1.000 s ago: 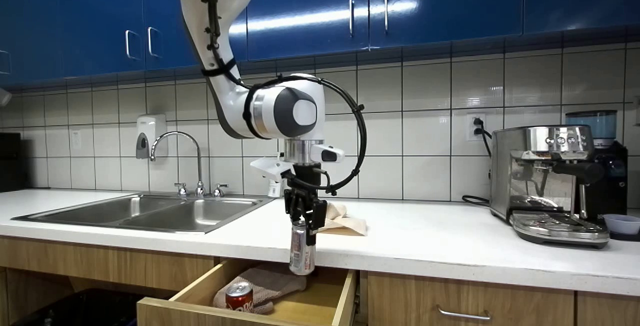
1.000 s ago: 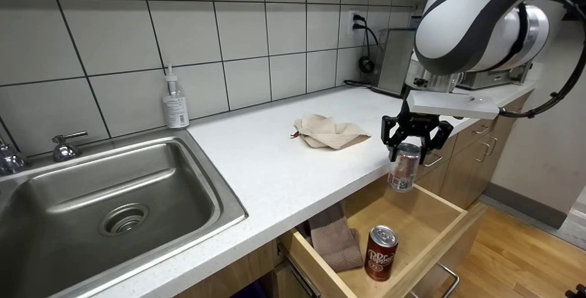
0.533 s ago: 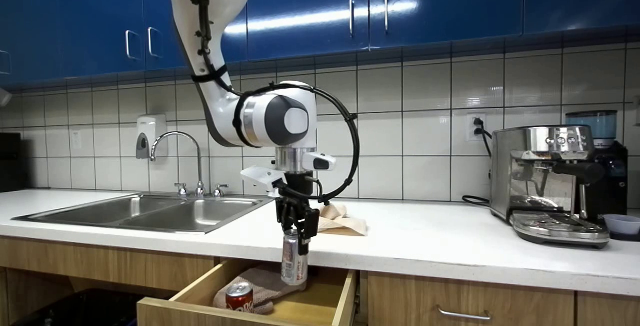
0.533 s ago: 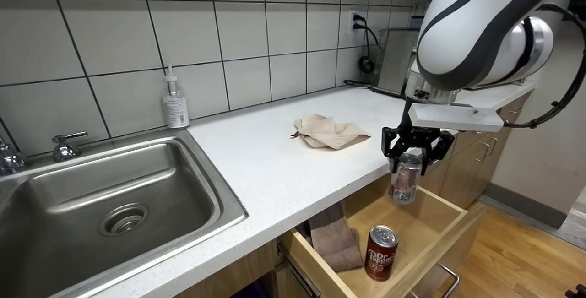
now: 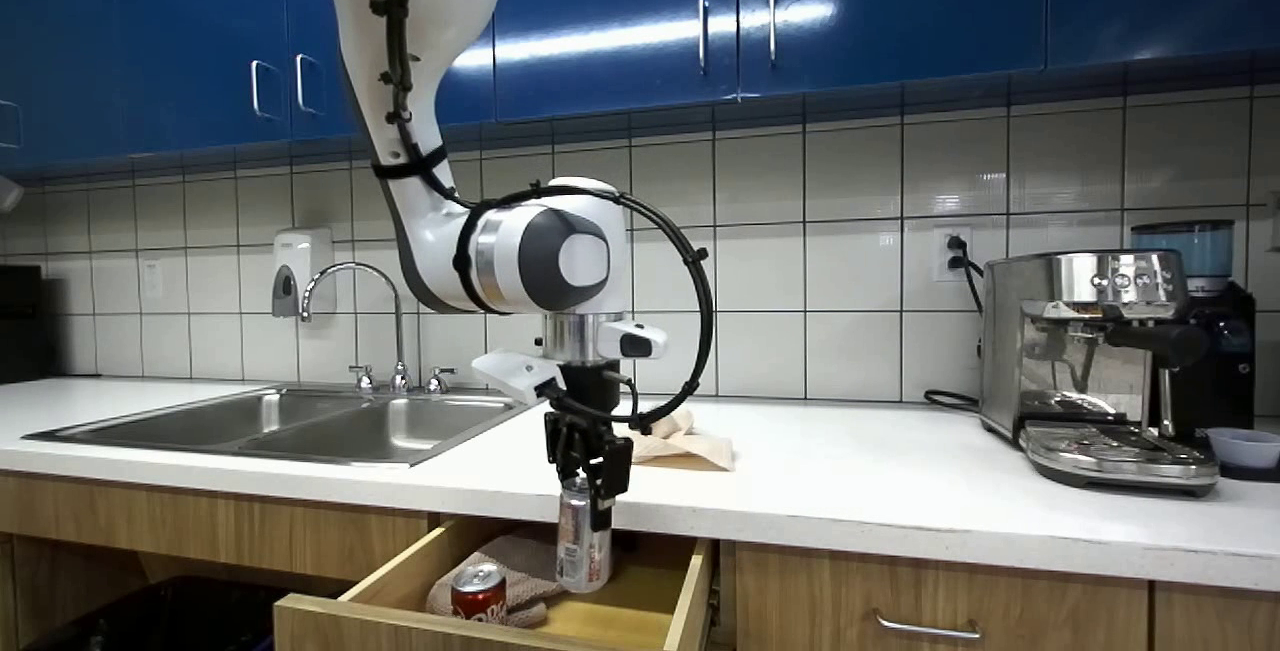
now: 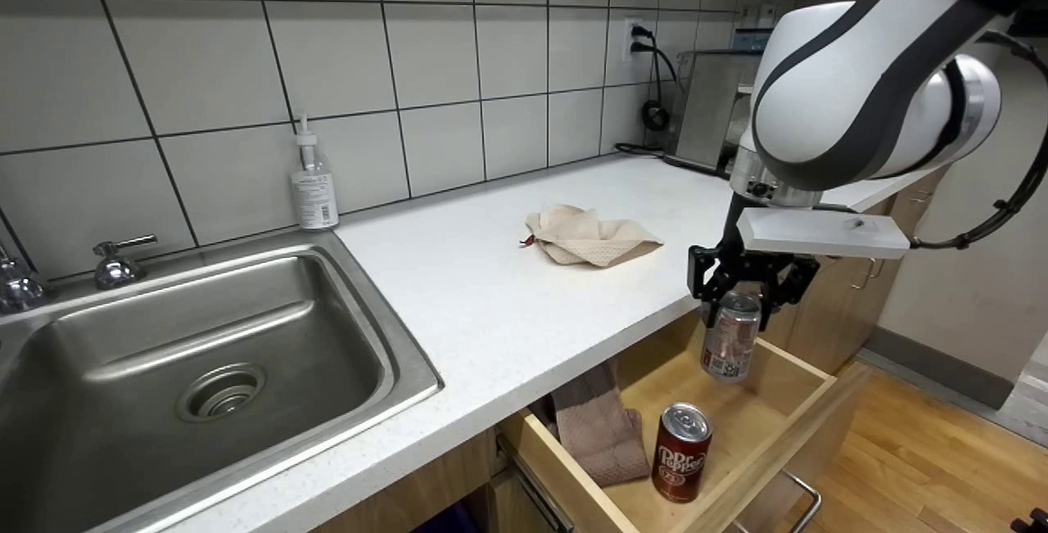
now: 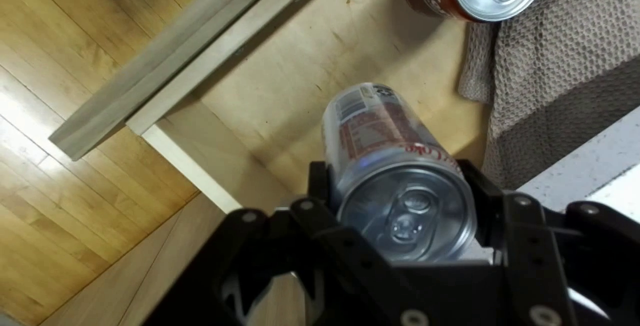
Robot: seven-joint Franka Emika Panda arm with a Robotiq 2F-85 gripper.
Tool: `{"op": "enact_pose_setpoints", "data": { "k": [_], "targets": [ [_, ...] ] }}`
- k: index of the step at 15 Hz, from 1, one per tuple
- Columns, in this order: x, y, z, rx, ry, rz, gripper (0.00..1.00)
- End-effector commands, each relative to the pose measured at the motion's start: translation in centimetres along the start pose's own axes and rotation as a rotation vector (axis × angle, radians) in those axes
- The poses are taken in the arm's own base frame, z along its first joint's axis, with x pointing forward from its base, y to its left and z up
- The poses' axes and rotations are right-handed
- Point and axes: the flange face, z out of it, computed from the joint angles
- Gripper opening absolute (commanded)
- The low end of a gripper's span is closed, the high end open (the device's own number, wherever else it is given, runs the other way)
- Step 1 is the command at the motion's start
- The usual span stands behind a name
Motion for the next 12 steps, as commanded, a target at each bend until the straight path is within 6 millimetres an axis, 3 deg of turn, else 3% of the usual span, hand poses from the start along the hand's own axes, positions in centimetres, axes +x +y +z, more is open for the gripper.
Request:
{"op": "enact_pose_setpoints", "data": {
  "k": [1,12],
  "targets": [
    [-0.2,0.1,0.4,-0.003,0.015,0.0,0.38],
    [0.3,0.3,4.2,-0.013,0.024,0.033,0.38]
  ]
}}
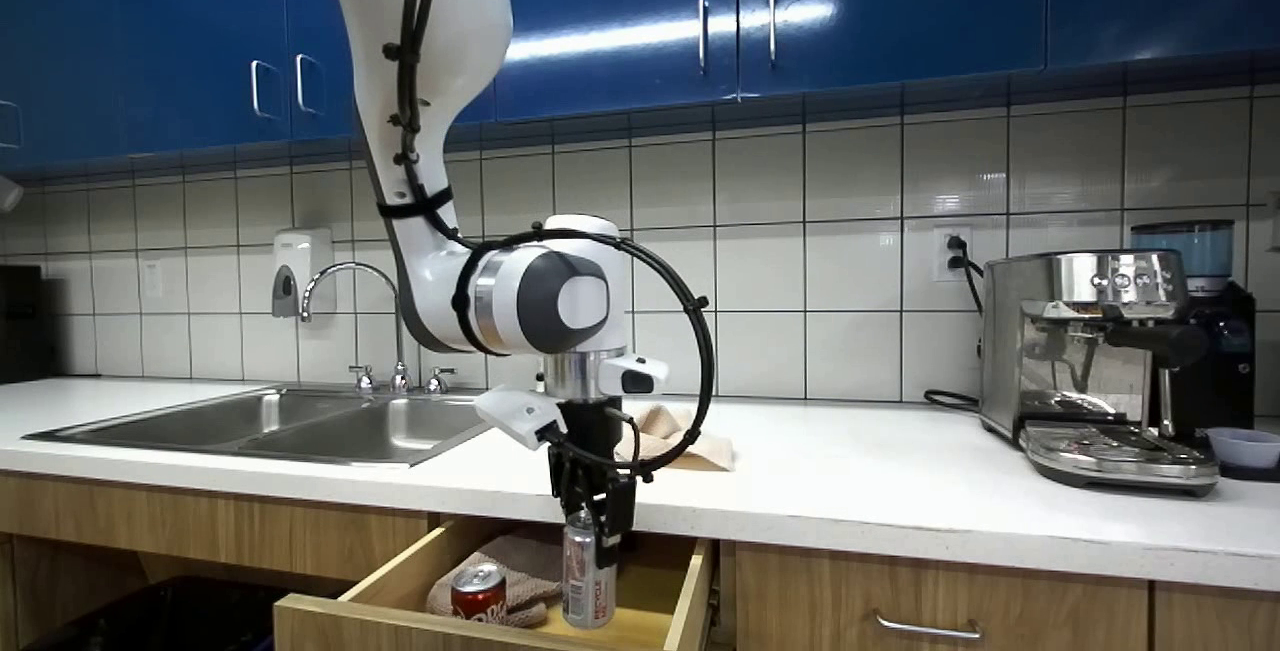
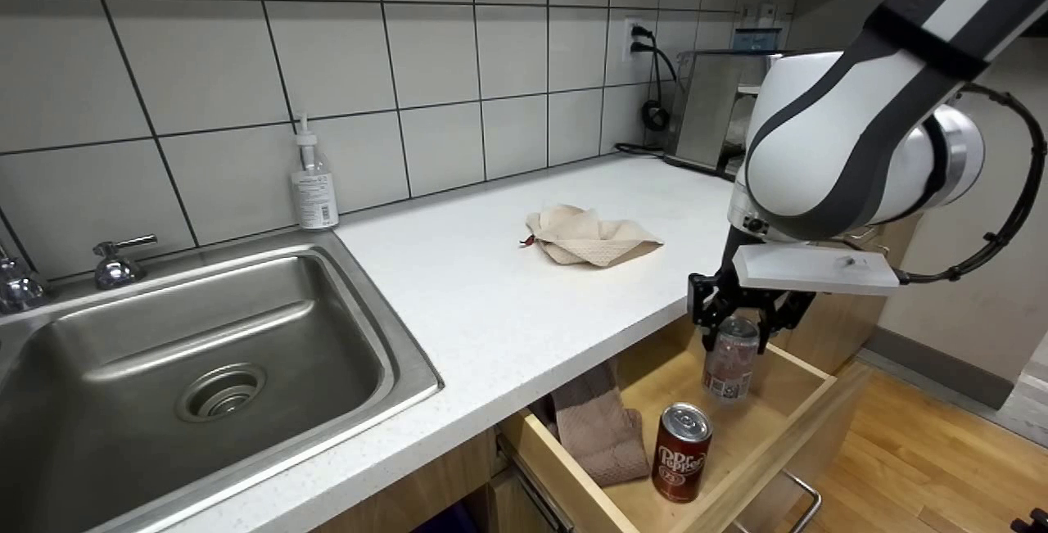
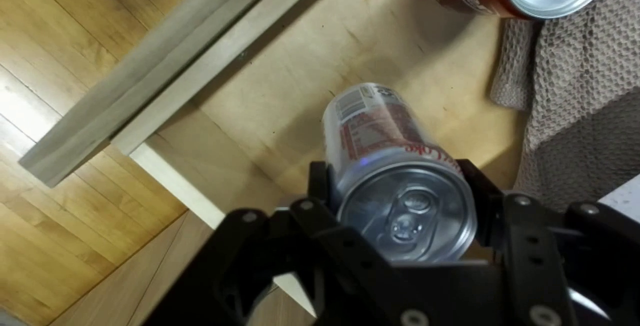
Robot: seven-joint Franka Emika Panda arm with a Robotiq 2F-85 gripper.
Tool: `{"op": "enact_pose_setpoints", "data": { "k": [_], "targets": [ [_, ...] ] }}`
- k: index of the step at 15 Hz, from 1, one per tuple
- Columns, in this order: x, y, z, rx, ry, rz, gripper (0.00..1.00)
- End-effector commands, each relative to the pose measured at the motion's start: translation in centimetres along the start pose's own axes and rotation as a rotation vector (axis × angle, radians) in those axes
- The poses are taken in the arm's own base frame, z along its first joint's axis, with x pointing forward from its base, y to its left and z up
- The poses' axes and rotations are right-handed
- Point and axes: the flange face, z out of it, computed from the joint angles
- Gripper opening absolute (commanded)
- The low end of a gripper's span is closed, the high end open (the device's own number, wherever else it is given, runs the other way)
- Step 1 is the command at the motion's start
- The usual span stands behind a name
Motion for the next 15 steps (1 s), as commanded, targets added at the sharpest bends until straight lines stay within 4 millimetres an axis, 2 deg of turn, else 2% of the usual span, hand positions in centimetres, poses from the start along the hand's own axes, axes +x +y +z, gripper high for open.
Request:
{"op": "enact_pose_setpoints", "data": {
  "k": [1,6,15],
  "targets": [
    [0.5,-0.2,0.9,0.001,0.008,0.027,0.38],
    [0.6,0.2,2.5,-0.012,-0.005,0.043,0.38],
    [1.3,0.6,3.7,-0.031,-0.006,0.073,0.38]
  ]
}}
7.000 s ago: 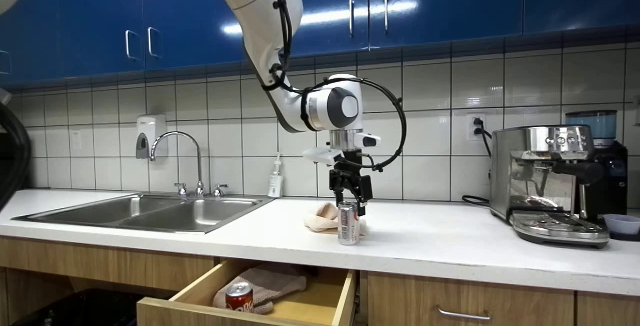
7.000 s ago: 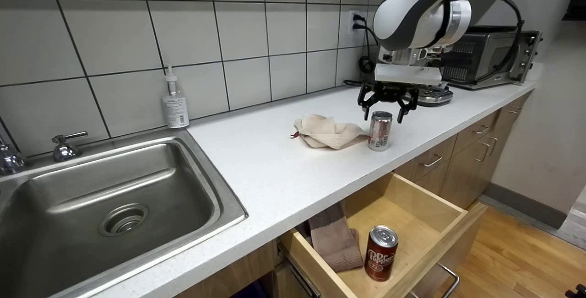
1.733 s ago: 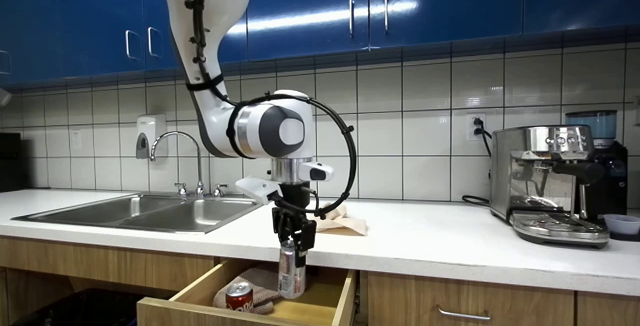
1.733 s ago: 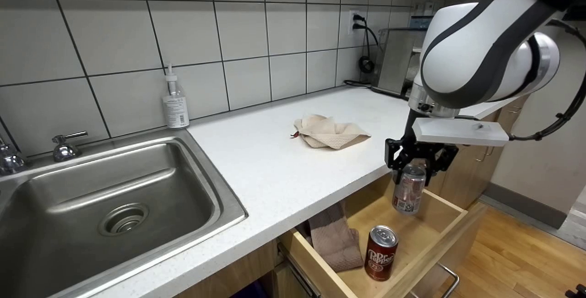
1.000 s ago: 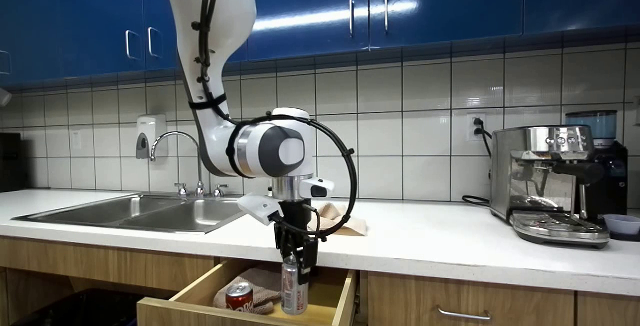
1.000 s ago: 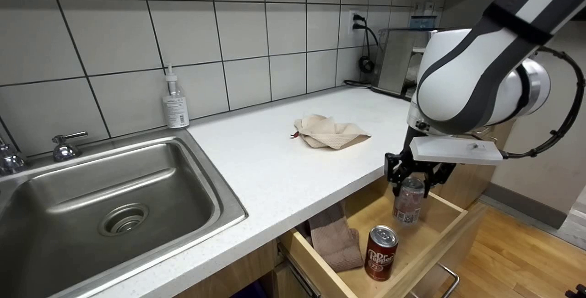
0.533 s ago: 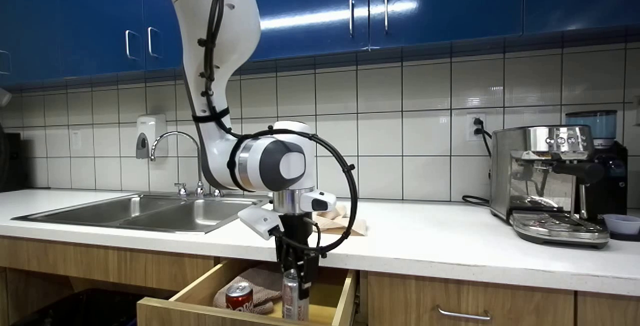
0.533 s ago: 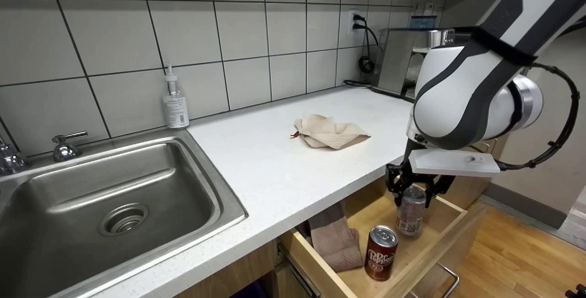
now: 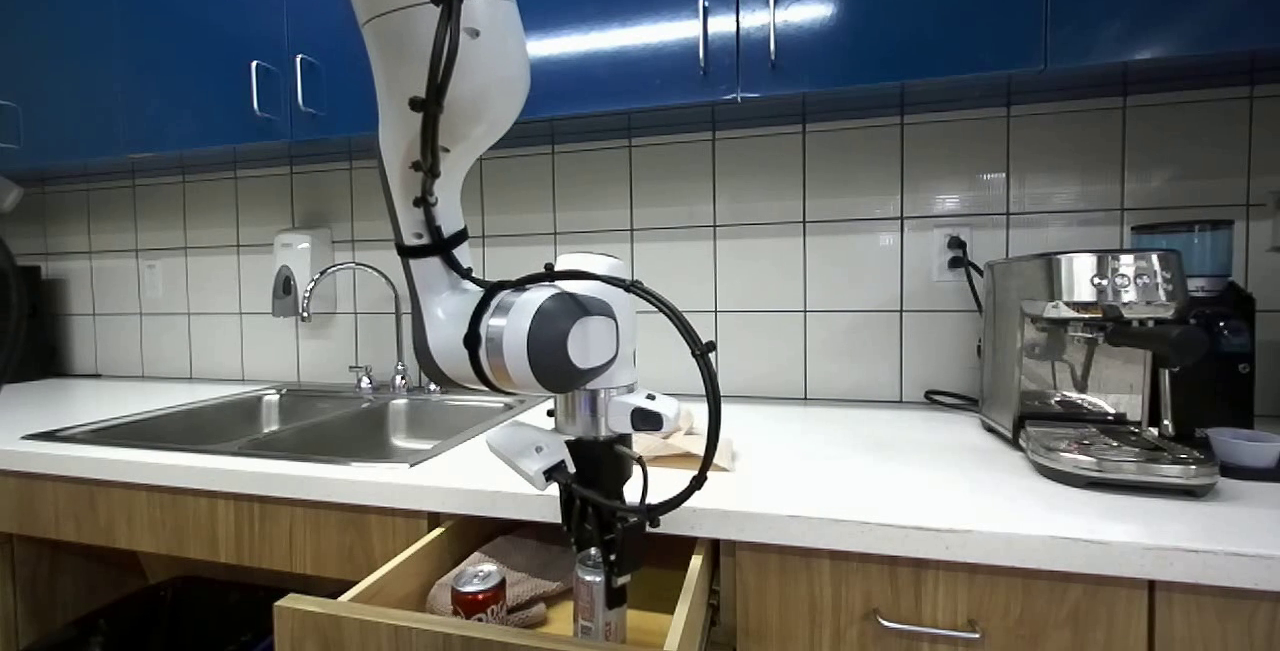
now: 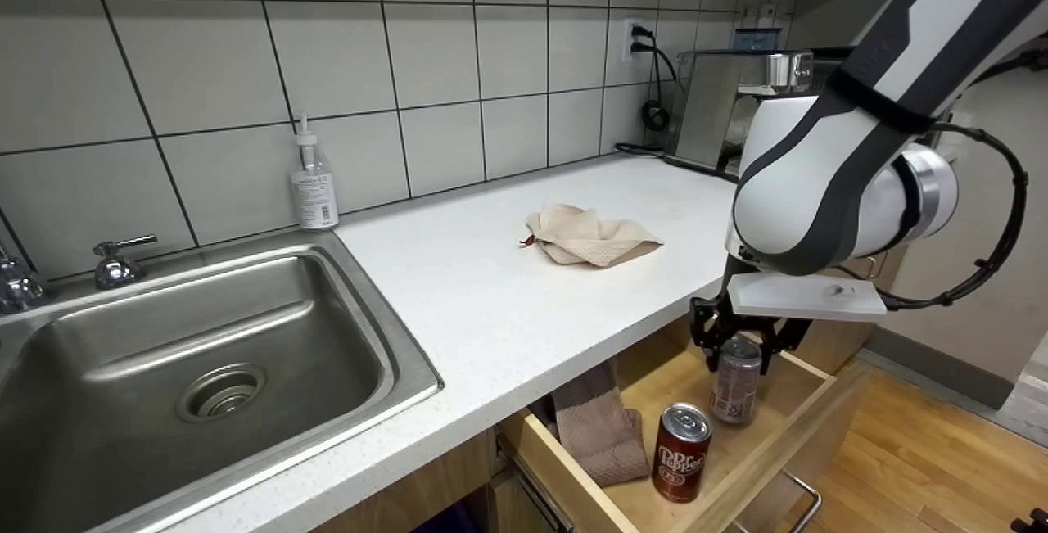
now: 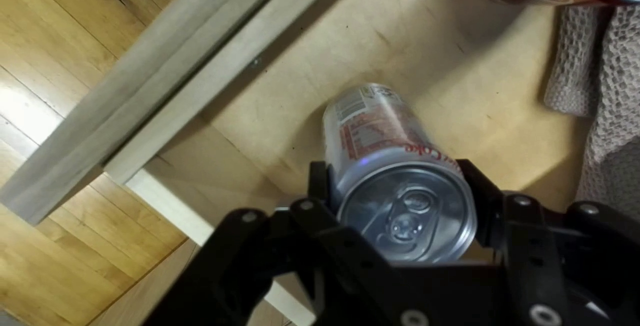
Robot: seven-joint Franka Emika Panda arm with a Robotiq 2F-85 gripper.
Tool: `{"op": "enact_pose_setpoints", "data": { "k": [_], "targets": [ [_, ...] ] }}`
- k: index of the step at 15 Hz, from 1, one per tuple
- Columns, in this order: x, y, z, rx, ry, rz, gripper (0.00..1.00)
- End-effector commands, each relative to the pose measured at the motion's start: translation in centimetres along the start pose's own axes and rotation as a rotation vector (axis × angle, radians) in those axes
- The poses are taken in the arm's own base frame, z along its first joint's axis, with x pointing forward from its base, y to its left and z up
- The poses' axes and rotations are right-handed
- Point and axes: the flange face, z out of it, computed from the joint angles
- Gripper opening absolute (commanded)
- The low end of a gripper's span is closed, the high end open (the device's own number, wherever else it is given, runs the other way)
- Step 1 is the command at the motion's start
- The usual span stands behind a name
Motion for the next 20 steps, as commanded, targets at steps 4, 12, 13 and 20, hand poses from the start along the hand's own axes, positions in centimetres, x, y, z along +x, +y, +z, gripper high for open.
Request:
{"op": "enact_pose_setpoints", "data": {
  "k": [4,12,13,20],
  "targets": [
    [1.0,-0.1,0.6,-0.005,0.009,0.055,0.38],
    [1.4,0.2,1.4,-0.019,0.004,0.07,0.38],
    [1.5,0.2,1.5,-0.02,0.003,0.071,0.38],
    [1.6,0.3,2.0,-0.024,-0.003,0.07,0.38]
  ]
}}
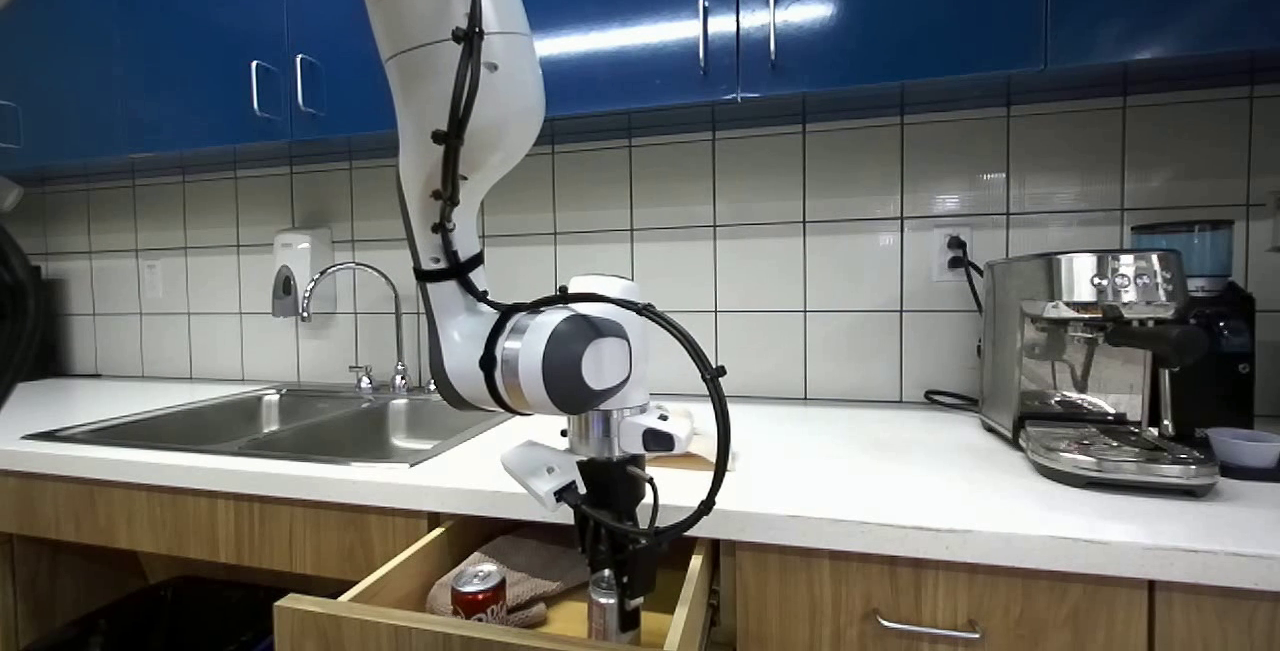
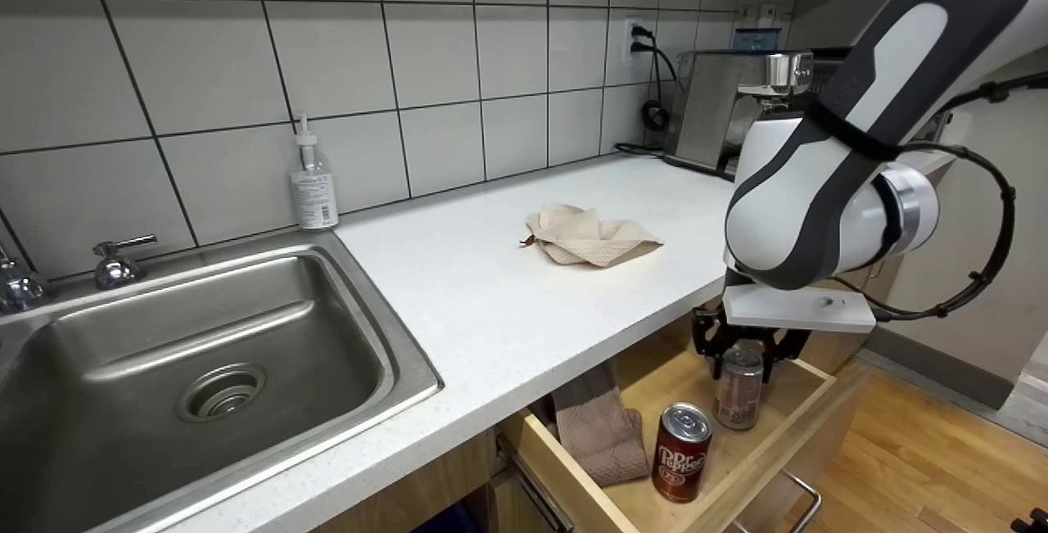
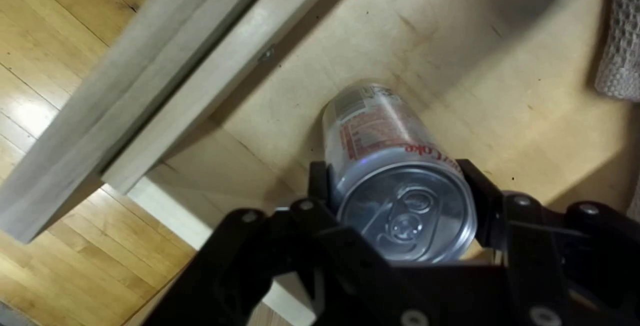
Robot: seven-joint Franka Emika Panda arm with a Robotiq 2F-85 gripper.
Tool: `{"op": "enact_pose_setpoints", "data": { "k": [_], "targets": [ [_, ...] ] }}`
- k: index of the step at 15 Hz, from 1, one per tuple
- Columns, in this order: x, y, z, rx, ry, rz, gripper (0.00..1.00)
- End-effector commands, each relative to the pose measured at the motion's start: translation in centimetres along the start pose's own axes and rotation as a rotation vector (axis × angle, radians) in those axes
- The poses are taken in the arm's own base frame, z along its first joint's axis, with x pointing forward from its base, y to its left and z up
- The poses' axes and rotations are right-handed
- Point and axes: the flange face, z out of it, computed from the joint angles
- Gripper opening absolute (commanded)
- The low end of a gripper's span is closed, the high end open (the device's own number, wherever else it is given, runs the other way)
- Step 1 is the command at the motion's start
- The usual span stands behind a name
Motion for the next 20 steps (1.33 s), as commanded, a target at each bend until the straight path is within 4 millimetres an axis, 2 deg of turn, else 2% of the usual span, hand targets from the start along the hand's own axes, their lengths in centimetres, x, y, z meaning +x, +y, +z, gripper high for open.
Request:
{"op": "enact_pose_setpoints", "data": {
  "k": [1,3,4,5,6,7,11,20],
  "targets": [
    [0.5,-0.5,-0.3,0.007,0.009,0.024,0.38],
    [0.6,-0.5,-0.1,0.006,0.006,0.022,0.38],
    [0.6,-0.6,-0.1,0.005,0.005,0.021,0.88],
    [0.6,-0.6,-0.1,0.005,0.006,0.02,0.9],
    [0.6,-0.6,-0.1,0.005,0.005,0.02,0.96],
    [0.6,-0.6,-0.1,0.005,0.005,0.02,0.99],
    [0.6,-0.7,-0.2,0.008,0.004,0.017,1.0],
    [-0.5,-1.5,-2.3,0.027,0.012,-0.029,1.0]
  ]
}}
